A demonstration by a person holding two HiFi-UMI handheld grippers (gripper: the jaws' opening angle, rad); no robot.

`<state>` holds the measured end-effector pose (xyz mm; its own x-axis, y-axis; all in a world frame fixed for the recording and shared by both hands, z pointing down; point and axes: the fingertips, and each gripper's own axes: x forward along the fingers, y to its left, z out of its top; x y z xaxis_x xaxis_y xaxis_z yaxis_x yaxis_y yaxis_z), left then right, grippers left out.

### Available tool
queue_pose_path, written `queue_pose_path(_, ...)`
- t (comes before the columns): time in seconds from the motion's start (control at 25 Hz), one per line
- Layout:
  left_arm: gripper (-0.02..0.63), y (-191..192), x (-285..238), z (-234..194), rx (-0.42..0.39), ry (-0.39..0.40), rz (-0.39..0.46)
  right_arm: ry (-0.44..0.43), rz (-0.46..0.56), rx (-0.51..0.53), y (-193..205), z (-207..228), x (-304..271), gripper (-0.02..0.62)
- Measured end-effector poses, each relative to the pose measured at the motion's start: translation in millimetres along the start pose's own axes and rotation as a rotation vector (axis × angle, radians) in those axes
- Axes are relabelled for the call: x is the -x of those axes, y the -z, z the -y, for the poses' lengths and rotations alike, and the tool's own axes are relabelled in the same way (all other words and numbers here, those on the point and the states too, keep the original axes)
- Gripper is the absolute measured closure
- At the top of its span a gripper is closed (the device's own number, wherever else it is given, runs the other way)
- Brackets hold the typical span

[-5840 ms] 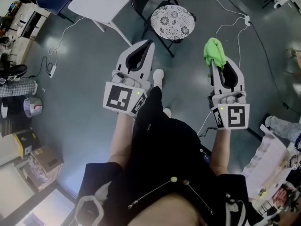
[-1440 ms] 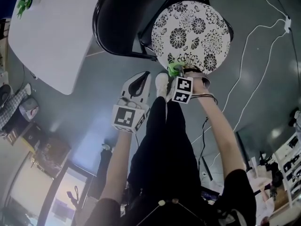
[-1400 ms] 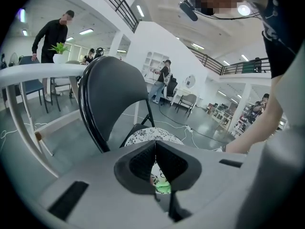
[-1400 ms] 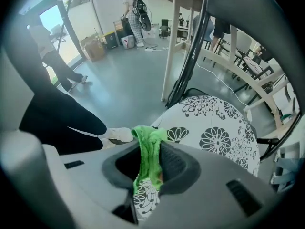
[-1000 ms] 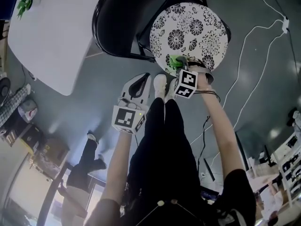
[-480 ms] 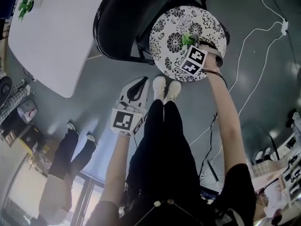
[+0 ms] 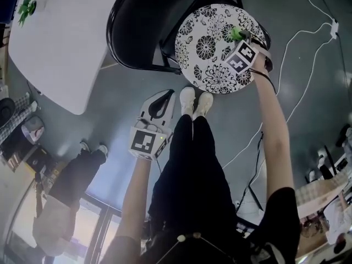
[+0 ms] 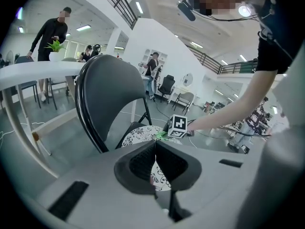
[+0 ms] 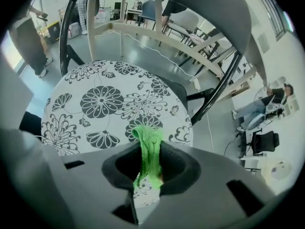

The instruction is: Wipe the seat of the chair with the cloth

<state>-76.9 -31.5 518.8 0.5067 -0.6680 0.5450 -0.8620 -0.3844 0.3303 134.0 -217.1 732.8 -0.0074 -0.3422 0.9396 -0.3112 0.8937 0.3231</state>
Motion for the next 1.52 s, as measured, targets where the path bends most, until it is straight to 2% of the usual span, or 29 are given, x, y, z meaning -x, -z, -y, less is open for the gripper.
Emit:
queue_pose_path(0.16, 0.6, 5, 0, 1, 0.0, 0.003, -0.012, -0.095, -0.019, -0.014, 9, -21, -5, 0.506)
queue_pose_path(0.44, 0.6, 7, -2, 5, 0.001, 0.01, -0.017, -0.153, -0.011, 0.006, 9, -56, 10, 0.506)
queue_pose_path(0.8, 0.6, 4, -7, 8, 0.005, 0.019, -0.01, -0.215, 0.028, 0.04, 17, -144, 38, 0.506)
queue_pose_path(1.2, 0.6, 7, -12, 11, 0.019, 0.024, -0.006, -0.331, 0.065, 0.166, 19, -233, 73, 0.506)
queue_pose_path(1.36, 0.6, 6, -14, 13, 0.018, 0.028, -0.008, -0.329, 0.083, 0.156, 16, -239, 78, 0.506)
queue_pose_path(1.52, 0.6, 6, -15, 12, 0.019, 0.028, -0.008, -0.277, 0.094, 0.086, 13, -206, 79, 0.506)
